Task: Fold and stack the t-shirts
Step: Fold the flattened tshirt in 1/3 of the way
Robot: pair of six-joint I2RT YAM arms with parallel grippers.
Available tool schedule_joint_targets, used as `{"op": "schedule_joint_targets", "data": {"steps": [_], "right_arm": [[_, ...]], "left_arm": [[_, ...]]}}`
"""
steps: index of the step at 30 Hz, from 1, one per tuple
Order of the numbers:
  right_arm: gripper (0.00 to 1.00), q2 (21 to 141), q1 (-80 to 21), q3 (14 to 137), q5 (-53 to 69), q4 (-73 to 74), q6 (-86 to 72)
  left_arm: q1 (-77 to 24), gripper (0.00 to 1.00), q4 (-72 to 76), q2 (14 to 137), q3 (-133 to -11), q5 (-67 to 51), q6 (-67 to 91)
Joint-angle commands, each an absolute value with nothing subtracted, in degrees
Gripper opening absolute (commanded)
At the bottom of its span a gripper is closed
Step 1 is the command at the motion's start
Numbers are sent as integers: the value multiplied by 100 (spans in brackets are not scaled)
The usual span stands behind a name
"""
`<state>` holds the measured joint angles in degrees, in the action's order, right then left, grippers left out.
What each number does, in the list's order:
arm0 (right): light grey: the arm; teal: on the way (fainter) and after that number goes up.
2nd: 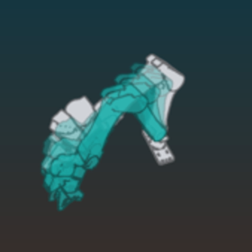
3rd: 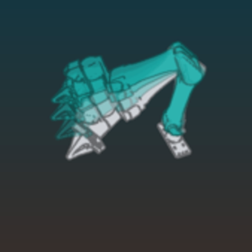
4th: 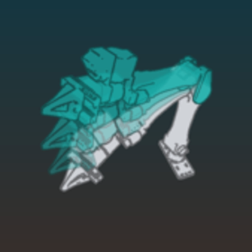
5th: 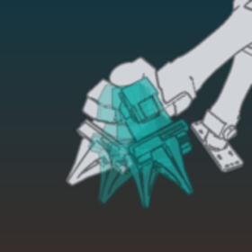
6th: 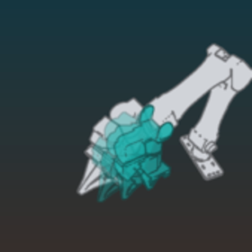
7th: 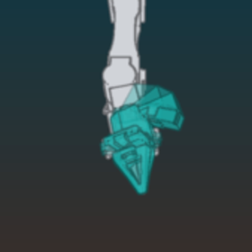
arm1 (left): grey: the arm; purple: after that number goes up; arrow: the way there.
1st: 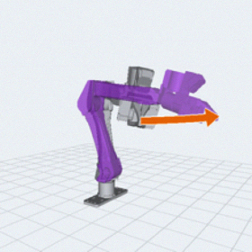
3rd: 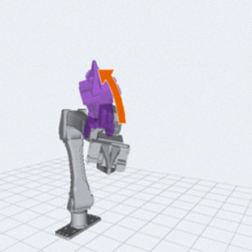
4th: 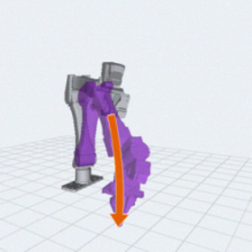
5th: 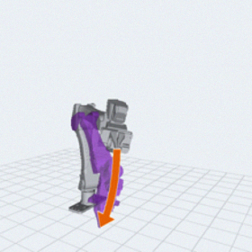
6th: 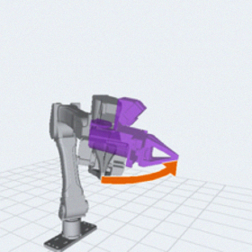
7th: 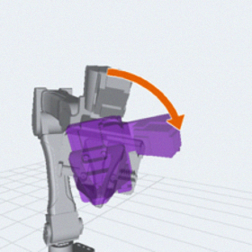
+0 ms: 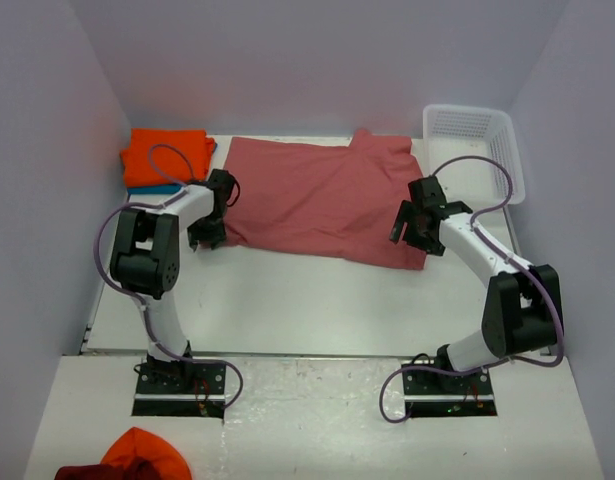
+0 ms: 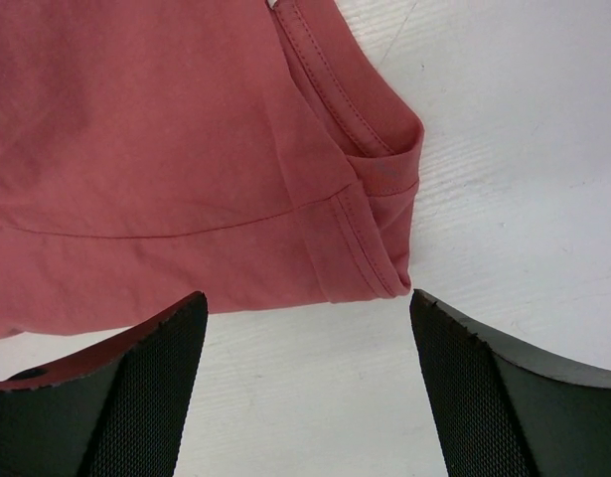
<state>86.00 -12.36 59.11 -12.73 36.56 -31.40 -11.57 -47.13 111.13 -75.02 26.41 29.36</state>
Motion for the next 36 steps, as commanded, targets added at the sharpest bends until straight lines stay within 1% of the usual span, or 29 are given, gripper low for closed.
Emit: {"op": "schedule_joint_targets", "data": {"steps": [1, 3, 5, 10, 14, 17, 18, 19, 20, 21, 22, 26, 29, 31, 33, 36], "right_arm": [[83, 8402, -1230, 6064, -1415, 3586, -3023], [83, 8394, -1222, 6100, -1345, 3604, -3024], [83, 8359, -1230, 6143, -1292, 3621, -3041], [83, 8051, -1222, 6152, -1257, 3621, -2980], [83, 7937, -1230, 6214, -1301, 3709, -2918], [83, 7928, -1230, 6275, -1301, 3735, -2918], [83, 7919, -1230, 6310, -1275, 3744, -2918], [83, 7919, -1230, 6311, -1248, 3744, -2918], [83, 7919, -1230, 6345, -1231, 3753, -2909], [83, 7919, -1230, 6363, -1239, 3770, -2909], [83, 7936, -1230, 6372, -1283, 3788, -2909], [83, 7893, -1230, 6381, -1336, 3832, -2865], [83, 7901, -1230, 6390, -1345, 3815, -2848], [83, 7901, -1222, 6390, -1327, 3815, -2821], [83, 7901, -1230, 6381, -1318, 3806, -2813], [83, 7919, -1230, 6354, -1310, 3753, -2777]], "left_arm": [[-1081, 52, -4702, 10803, -7172, 2593, 3094], [-1072, 53, -4658, 10451, -6997, 2671, 3181], [-1037, 56, -4728, 10275, -6996, 2873, 3260], [-870, 56, -5045, 10222, -7224, 3102, 3436], [-1124, 55, -4966, 9651, -7224, 3260, 3551], [-1222, 55, -4703, 9431, -7286, 2893, 3306], [-1222, 51, -4467, 9396, -7286, 2570, 3157], [-1222, 44, -4369, 9378, -7286, 2419, 3155], [-1222, 15, -4159, 9361, -7277, 2095, 3086], [-1222, 4, -4062, 9352, -7251, 1944, 3041], [-1222, 0, -3965, 9360, -7242, 1803, 3032], [-1213, 0, -3832, 9755, -7409, 1363, 2927], [-1204, 0, -3928, 10229, -7795, 1292, 2786], [-1187, 12, -3876, 10370, -7954, 1327, 2760], [-1125, 21, -3876, 10467, -8155, 1467, 2760], [-976, 24, -3999, 10757, -8550, 1450, 2716]]}}
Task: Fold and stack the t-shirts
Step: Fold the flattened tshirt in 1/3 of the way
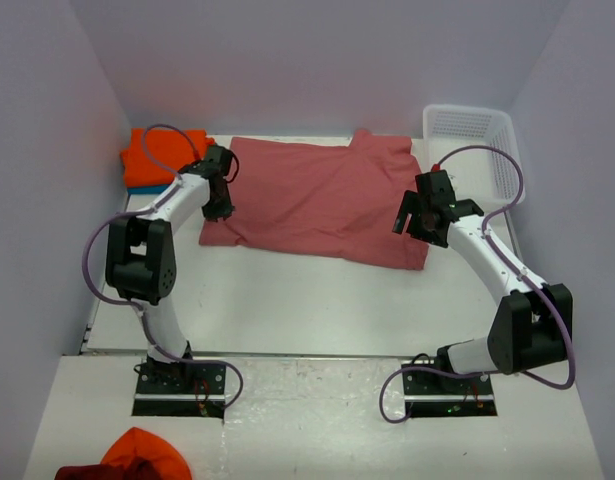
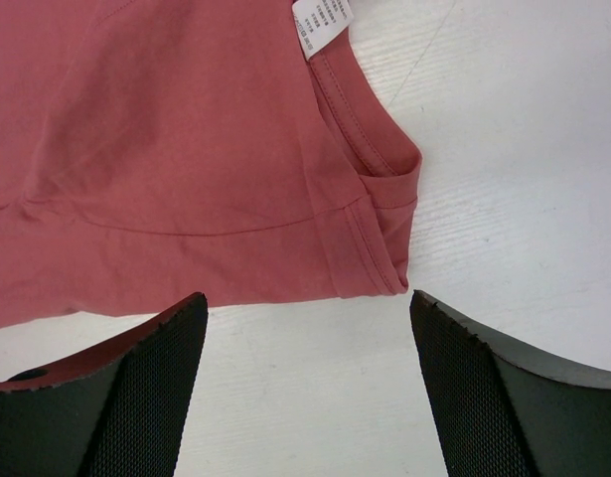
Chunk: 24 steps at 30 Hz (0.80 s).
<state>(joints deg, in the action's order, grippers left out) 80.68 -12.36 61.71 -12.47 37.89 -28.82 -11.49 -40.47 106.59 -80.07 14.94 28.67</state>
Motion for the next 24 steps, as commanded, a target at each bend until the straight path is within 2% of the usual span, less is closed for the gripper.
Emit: {"op": "schedule_joint_targets", "data": {"steps": [1, 4, 6, 16, 24], "right_arm": [[83, 7928, -1222, 6354, -1301, 3736, -2769], [83, 7998, -1230, 6354, -1283, 3727, -2742], [83, 8016, -1230, 6354, -1283, 3718, -2733], [83, 7928, -1222, 6293, -1274, 3665, -2725], [83, 7866, -1230, 6240, -1309, 3665, -2707]], "left_arm": [[-941, 24, -4034, 10906, -8630, 1468, 2698], [-774, 28, -4070, 11092, -8841, 1371, 2655], [-616, 34, -4078, 11162, -8964, 1371, 2637], [-264, 42, -4113, 11724, -9325, 862, 2514], [-229, 43, -4105, 12023, -9536, 642, 2479]]}}
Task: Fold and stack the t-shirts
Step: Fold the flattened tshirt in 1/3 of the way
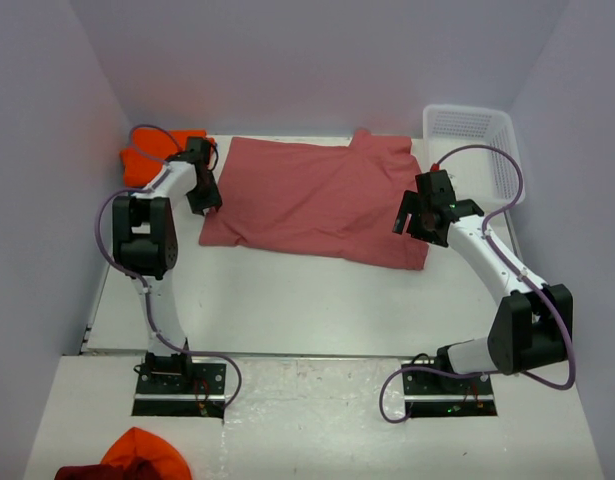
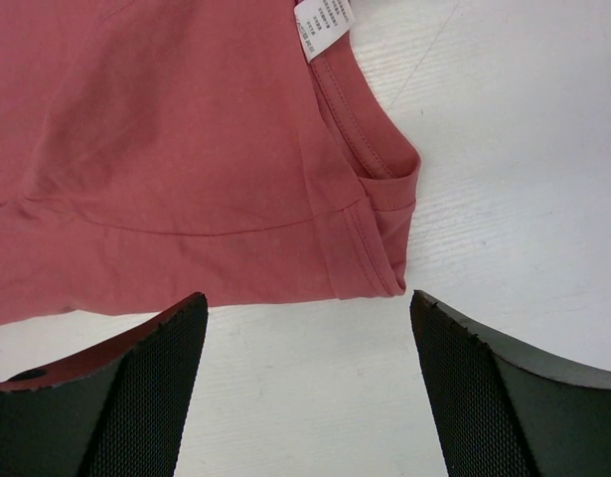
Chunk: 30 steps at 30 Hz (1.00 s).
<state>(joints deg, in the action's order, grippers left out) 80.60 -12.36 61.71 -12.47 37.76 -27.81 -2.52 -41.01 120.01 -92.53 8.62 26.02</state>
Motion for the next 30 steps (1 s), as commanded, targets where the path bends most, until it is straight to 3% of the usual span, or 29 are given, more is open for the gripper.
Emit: {"op": "schedule_joint_targets", "data": {"steps": [1, 7, 17, 19, 23, 30], "right_arm": [[83, 7858, -1230, 6232, -1318, 3665, -2707], [83, 7892, -1230, 6258, -1292, 3665, -2707], [84, 8190, -1213, 6398, -1520, 3735, -2777], [84, 8323, -1222, 6538, -1599, 3823, -2830], [84, 8797, -1187, 6934, -1600, 3990, -2830], [83, 9825, -1011, 7874, -1538, 4166, -2549]], "left_arm": [[-229, 42, -4113, 12041, -9527, 633, 2479], [-185, 40, -4069, 12032, -9448, 615, 2487], [-132, 24, -4104, 11936, -9352, 729, 2566], [-123, 20, -4139, 11892, -9352, 764, 2575], [-123, 0, -4140, 11856, -9316, 809, 2593], [-114, 0, -4026, 11822, -9194, 791, 2593]]}}
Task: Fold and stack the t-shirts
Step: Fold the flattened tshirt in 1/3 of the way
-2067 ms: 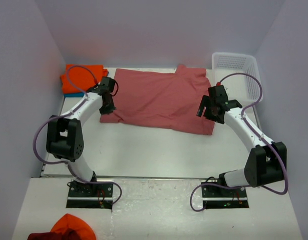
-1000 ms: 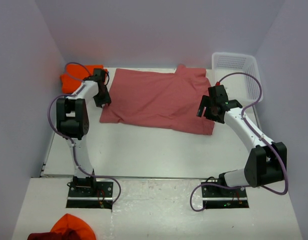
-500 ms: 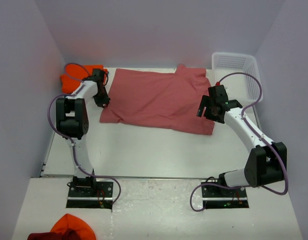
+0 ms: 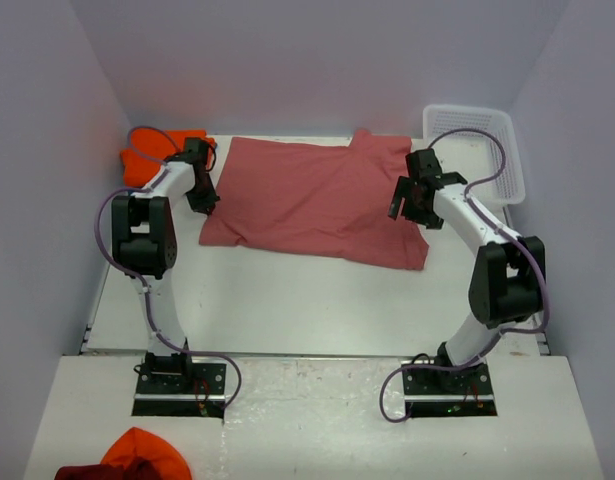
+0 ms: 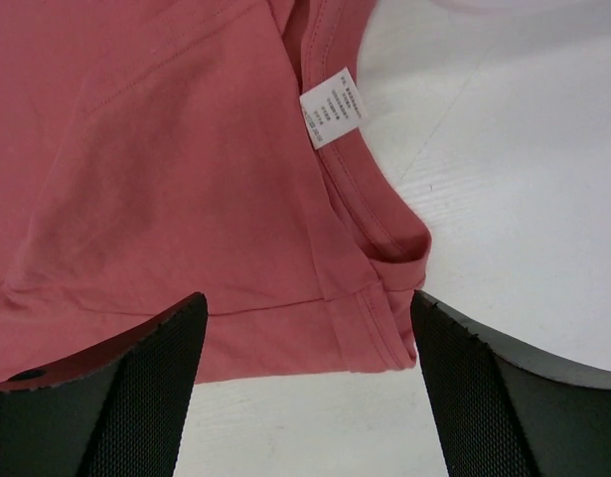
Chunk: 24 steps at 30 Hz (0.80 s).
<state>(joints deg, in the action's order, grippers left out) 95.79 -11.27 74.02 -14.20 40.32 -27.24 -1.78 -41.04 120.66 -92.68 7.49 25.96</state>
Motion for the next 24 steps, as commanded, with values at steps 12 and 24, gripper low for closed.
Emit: {"op": "schedule_joint_targets", "data": {"steps": [12, 24], "right_arm": [[58, 11399, -615, 9447, -642, 4464, -2092], [56, 12111, -615, 10265, -316, 4693, -2030]], "left_arm": [[-123, 0, -3999, 11171, -9044, 1142, 2680], [0, 0, -4060, 10740, -8824, 1459, 2803]]}}
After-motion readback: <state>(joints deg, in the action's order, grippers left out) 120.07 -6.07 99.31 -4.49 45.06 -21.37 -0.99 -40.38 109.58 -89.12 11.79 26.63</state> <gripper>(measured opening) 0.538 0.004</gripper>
